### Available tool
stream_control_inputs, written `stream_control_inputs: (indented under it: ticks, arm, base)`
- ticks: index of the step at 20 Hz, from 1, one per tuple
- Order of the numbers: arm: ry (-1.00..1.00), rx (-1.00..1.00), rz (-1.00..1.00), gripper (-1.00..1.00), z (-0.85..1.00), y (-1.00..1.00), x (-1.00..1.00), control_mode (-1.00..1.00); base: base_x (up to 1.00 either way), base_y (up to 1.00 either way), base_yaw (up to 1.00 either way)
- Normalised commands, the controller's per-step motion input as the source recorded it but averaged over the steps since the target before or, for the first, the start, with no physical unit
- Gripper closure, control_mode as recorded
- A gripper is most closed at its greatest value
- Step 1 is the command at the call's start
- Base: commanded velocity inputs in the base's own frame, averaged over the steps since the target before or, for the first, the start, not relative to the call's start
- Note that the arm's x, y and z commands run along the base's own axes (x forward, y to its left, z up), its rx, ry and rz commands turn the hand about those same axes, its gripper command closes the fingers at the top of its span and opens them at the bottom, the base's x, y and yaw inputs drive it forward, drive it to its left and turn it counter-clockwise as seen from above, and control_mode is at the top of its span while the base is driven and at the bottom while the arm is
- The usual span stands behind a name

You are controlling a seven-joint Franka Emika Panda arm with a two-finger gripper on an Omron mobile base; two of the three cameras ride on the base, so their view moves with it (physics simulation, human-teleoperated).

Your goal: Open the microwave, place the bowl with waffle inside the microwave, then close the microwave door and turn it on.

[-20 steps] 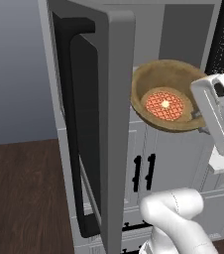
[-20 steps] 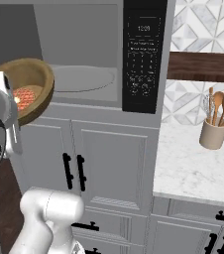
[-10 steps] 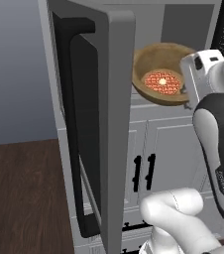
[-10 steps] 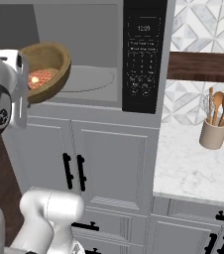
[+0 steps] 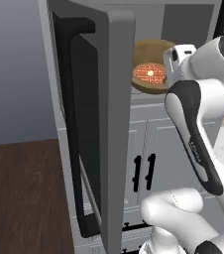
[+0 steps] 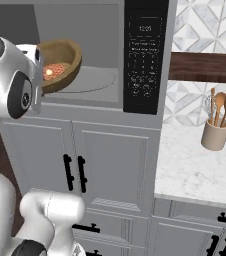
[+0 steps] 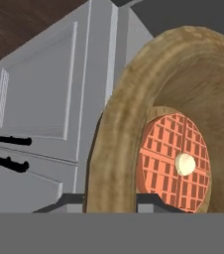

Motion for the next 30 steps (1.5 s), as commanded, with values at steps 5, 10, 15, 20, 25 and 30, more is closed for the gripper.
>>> stream_control_inputs:
  ticks: [5, 10, 15, 20, 25, 30]
  arm:
    - [0.12, 0.00, 0.07, 1.00, 0.00, 0.07, 0.96, -1.00]
    - [0.09, 0.00, 0.04, 1.00, -0.11, 0.17, 0.85, -1.00]
    - [0.03, -0.01, 0.01, 1.00, -0.38, 0.24, 0.76, -1.00]
    - [0.00, 0.00, 0.00, 1.00, -0.25, 0.05, 0.68, -1.00]
    - [0.00, 0.00, 0.00, 1.00, -0.17, 0.00, 0.64, -1.00]
    - [0.00, 0.00, 0.00, -1.00, -0.21, 0.00, 0.56, -1.00]
  base:
    - [0.00, 0.00, 0.00]
    - [0.00, 0.00, 0.00]
    - [0.00, 0.00, 0.00]
    - [0.00, 0.00, 0.00]
    - [0.00, 0.00, 0.00]
    - [0.00, 0.00, 0.00]
